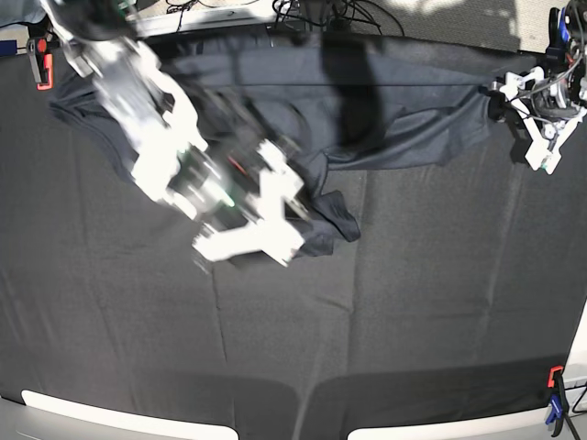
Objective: Layout the t-shirt on the table in an organized manner, then fold the t-shirt properly
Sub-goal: 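Grasp the hanging shirt fold with the right gripper and drag it outward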
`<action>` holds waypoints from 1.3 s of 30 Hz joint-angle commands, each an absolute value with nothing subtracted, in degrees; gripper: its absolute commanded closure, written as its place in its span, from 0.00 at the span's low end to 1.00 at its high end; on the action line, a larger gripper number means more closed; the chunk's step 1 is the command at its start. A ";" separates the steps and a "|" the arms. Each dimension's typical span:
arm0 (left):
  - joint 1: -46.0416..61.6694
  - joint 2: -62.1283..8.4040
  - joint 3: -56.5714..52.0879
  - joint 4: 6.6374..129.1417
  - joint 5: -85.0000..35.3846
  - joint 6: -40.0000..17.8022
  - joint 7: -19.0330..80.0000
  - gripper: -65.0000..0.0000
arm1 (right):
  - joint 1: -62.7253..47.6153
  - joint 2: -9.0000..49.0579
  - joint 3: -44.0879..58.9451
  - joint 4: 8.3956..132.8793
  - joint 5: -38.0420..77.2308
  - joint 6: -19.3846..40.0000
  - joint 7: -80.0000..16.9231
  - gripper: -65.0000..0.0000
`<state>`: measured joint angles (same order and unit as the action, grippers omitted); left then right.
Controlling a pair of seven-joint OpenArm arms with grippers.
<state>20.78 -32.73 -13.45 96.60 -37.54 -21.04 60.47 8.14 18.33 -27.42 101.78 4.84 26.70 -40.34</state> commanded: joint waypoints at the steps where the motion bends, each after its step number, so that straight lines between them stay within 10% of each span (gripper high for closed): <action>1: 20.64 -33.65 -13.78 97.27 -38.04 -20.97 59.94 0.56 | 10.61 17.08 -27.44 100.03 4.56 26.09 -39.53 0.44; 18: 20.64 -33.65 -13.80 97.27 -38.02 -20.99 59.90 0.56 | 17.06 5.56 -27.44 87.31 7.73 34.33 -54.11 0.45; 23: 20.67 -33.65 -13.78 97.27 -38.02 -20.99 59.92 0.56 | 16.78 5.58 -27.44 87.31 7.64 34.28 -54.94 0.68; 35: 20.64 -33.65 -13.78 97.25 -38.02 -20.99 59.92 0.56 | 15.97 6.63 -27.40 87.31 4.29 30.39 -54.94 0.69; 39: 20.64 -33.65 -13.78 97.25 -38.02 -20.99 59.90 0.56 | 15.66 6.63 -27.40 87.31 4.64 30.41 -55.05 0.90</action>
<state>20.78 -32.73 -13.45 96.60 -37.54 -21.04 60.42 14.35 6.83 -27.66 86.28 4.49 31.18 -56.01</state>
